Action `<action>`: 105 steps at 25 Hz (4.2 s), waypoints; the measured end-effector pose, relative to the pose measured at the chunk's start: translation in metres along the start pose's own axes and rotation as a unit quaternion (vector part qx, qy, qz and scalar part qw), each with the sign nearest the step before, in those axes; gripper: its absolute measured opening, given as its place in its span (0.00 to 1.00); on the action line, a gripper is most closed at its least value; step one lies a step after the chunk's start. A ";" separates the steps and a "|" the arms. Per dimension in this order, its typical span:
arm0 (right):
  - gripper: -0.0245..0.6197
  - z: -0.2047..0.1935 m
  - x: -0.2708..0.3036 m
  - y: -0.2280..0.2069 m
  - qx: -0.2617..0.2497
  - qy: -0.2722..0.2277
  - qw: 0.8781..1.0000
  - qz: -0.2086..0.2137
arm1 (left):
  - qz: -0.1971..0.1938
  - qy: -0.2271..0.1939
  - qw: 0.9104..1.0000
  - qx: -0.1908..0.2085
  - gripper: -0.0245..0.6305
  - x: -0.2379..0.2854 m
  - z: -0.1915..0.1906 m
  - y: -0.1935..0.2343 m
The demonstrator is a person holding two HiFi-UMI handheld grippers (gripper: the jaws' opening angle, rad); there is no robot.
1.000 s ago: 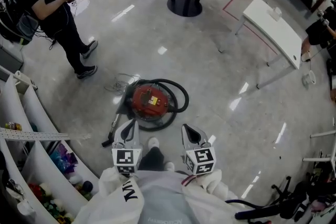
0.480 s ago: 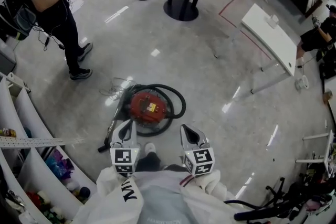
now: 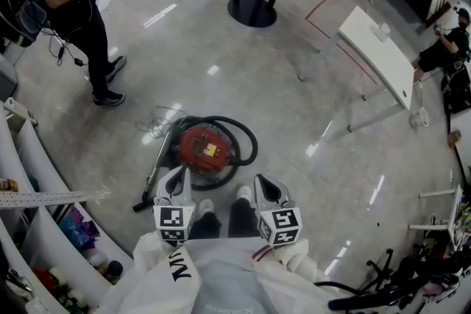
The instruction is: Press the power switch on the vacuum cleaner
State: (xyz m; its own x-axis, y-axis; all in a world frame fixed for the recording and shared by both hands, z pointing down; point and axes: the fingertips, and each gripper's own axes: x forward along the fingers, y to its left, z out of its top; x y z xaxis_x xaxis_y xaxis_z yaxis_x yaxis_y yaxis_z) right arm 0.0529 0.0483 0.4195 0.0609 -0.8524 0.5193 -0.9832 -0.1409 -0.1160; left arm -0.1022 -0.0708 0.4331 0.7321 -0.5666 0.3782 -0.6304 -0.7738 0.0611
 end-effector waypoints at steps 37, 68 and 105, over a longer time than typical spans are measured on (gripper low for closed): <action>0.04 0.093 0.128 -0.101 -0.061 -0.008 0.981 0.185 | 0.176 -0.010 0.984 -0.022 0.04 0.104 0.064 -0.013; 0.04 0.046 0.174 -0.061 -0.070 0.063 0.971 0.219 | 0.203 0.045 0.976 -0.063 0.04 0.093 0.001 0.017; 0.04 -0.114 0.234 -0.078 -0.024 0.147 0.973 0.178 | 0.140 0.136 0.973 -0.127 0.04 0.162 -0.189 -0.028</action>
State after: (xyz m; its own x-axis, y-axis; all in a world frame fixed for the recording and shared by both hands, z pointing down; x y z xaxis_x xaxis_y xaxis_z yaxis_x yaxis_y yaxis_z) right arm 0.1241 -0.0830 0.6468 -0.3305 -0.6613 0.6734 -0.9401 0.1674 -0.2970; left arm -0.0150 -0.0873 0.6669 0.4498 -0.6219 0.6411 -0.8637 -0.4856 0.1349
